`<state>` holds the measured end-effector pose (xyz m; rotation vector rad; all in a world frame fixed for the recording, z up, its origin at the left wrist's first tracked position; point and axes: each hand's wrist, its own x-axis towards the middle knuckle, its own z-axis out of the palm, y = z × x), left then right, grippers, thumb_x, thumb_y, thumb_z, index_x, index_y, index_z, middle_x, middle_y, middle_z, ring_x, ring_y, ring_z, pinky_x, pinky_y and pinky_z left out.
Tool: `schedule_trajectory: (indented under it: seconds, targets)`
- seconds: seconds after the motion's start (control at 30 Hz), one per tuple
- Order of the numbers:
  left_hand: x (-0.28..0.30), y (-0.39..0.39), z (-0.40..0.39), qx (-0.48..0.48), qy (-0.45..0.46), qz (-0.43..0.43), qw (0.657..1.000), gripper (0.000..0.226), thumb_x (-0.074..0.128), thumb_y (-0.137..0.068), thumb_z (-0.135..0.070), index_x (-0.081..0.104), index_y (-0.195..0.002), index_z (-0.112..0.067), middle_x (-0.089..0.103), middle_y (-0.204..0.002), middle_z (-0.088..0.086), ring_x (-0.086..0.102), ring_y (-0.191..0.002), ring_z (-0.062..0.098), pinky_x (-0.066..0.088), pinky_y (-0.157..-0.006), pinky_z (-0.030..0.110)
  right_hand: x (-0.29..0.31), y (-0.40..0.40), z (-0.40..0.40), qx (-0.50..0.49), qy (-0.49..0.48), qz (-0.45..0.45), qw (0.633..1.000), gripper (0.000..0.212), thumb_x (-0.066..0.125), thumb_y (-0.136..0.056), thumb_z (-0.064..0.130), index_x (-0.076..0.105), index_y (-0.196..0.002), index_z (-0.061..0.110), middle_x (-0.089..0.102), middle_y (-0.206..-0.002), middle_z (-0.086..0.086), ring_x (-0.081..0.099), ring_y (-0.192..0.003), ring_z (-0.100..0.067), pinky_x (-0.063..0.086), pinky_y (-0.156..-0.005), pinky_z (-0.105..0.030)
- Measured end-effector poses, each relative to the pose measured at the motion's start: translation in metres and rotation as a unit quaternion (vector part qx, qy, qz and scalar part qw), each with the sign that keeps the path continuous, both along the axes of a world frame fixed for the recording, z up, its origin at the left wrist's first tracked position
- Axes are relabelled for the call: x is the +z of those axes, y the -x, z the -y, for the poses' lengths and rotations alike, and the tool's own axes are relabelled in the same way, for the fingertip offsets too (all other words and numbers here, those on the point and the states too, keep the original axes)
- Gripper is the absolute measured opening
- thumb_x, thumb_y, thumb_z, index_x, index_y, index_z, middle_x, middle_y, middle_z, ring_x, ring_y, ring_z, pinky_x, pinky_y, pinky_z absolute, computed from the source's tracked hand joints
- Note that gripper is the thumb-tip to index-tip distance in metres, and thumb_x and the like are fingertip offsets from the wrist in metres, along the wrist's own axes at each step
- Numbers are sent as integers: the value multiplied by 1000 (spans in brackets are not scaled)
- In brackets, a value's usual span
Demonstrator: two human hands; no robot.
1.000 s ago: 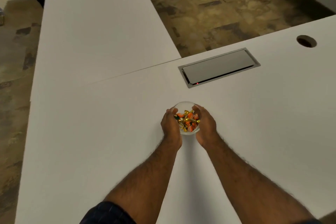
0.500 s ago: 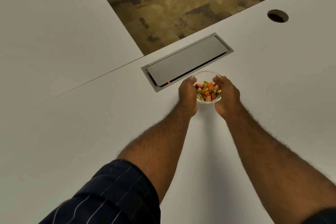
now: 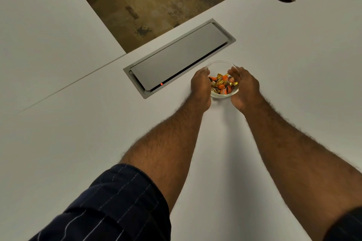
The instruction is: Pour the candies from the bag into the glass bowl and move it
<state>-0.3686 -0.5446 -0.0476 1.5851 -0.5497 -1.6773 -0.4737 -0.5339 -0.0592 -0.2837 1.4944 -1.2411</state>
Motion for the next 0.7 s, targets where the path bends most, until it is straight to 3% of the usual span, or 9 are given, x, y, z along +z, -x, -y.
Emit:
schedule_trajectory:
  seconds: [0.1,0.2,0.3,0.4,0.5,0.7]
  targets:
    - [-3,2,2,-7,11,23,1000,38,36,-101,-24,56,-131,-10,56,-137,9,48,-103,15,40,-83,29,-4,0,2,6,-6,-17,1000,19,47,-99,28,62,-106,18,66,-121,-2,60,-113,-21,47,-105,-42]
    - [-1,0,0,-32,2,23,999,42,33,-102,-27,50,-137,-12,50,-143,9,47,-108,17,38,-86,29,-4,1,2,21,-16,-39,999,35,40,-101,37,56,-126,19,59,-136,-2,52,-127,-23,41,-110,-44]
    - [11,-2,-6,-66,-1,25,997,47,29,-103,-33,36,-146,-16,39,-152,9,42,-133,25,37,-101,33,2,-2,0,49,-34,-111,992,53,28,-100,50,37,-145,21,40,-154,-2,36,-141,-24,28,-117,-45]
    - [27,-5,-16,-85,18,53,995,51,28,-103,-39,23,-150,-23,31,-156,9,36,-140,28,36,-109,41,11,-7,-7,73,-29,-171,982,59,25,-99,55,27,-149,24,31,-158,-3,33,-142,-23,28,-113,-41]
    - [47,-13,-28,-92,50,68,992,56,33,-101,-41,17,-153,-24,30,-157,9,38,-139,28,39,-105,41,29,-12,-17,98,-13,-225,969,63,30,-96,59,30,-148,24,36,-155,-5,41,-137,-23,35,-106,-37]
    - [103,-27,-52,-137,138,167,967,63,34,-99,-47,17,-153,-21,19,-162,5,26,-147,27,28,-115,44,93,-30,-32,154,53,-324,932,64,37,-92,62,45,-140,21,46,-149,-6,45,-134,-25,38,-112,-47]
